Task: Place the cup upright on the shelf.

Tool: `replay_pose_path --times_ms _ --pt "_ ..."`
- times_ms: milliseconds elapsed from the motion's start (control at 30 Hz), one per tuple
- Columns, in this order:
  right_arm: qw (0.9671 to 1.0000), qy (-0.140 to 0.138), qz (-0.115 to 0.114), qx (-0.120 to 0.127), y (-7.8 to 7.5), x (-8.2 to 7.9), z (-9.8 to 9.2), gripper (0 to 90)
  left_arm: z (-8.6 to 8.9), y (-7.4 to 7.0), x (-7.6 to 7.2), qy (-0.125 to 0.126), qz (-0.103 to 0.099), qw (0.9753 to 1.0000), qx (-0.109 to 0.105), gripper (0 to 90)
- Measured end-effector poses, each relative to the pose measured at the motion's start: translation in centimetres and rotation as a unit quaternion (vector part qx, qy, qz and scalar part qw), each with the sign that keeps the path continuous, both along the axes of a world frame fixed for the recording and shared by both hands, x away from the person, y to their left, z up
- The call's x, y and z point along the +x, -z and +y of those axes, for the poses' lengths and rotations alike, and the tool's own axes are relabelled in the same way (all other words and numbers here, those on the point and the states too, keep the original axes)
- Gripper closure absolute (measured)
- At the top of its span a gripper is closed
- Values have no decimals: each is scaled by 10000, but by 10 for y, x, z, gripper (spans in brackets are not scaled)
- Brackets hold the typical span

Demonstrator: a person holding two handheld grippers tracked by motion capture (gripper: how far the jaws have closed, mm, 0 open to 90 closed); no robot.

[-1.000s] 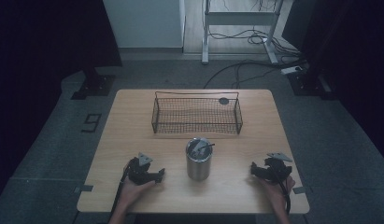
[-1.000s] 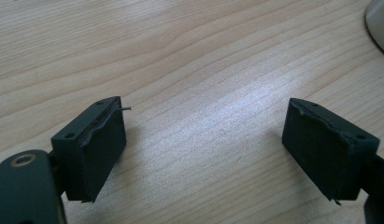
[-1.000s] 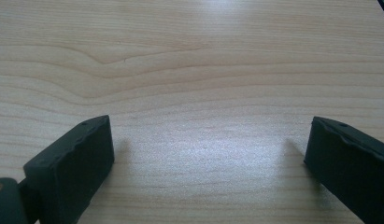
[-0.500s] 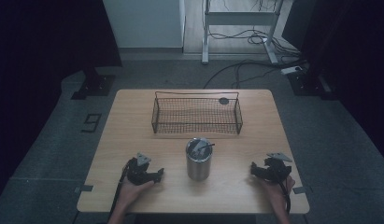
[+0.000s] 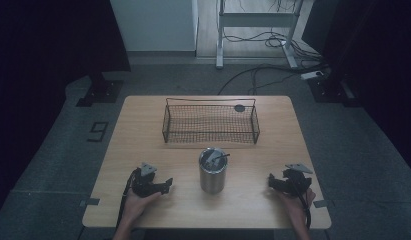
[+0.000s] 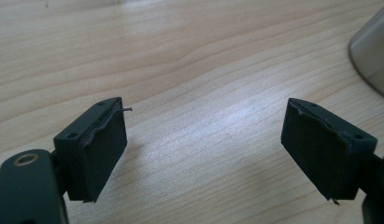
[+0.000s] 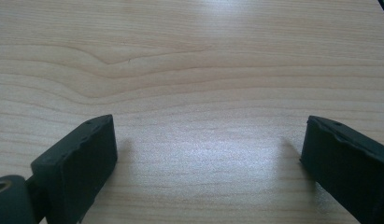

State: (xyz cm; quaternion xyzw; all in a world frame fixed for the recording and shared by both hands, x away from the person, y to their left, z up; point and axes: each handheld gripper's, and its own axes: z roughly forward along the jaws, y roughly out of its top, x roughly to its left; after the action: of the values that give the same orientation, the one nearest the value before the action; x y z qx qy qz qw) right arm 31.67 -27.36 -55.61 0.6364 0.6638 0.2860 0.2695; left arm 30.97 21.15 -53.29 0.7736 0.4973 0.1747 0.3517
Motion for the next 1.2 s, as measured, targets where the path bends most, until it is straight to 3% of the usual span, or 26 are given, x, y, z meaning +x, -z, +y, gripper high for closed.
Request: replay_pose_path --times_ms 467,1200 --pt "10000 -7 -2 2 0 0 0 41 -4 -19 -11 198 -247 9993 -176 145" --pt "10000 -27 -15 -2 0 0 0 47 -16 -31 -22 513 -396 9972 -360 137"
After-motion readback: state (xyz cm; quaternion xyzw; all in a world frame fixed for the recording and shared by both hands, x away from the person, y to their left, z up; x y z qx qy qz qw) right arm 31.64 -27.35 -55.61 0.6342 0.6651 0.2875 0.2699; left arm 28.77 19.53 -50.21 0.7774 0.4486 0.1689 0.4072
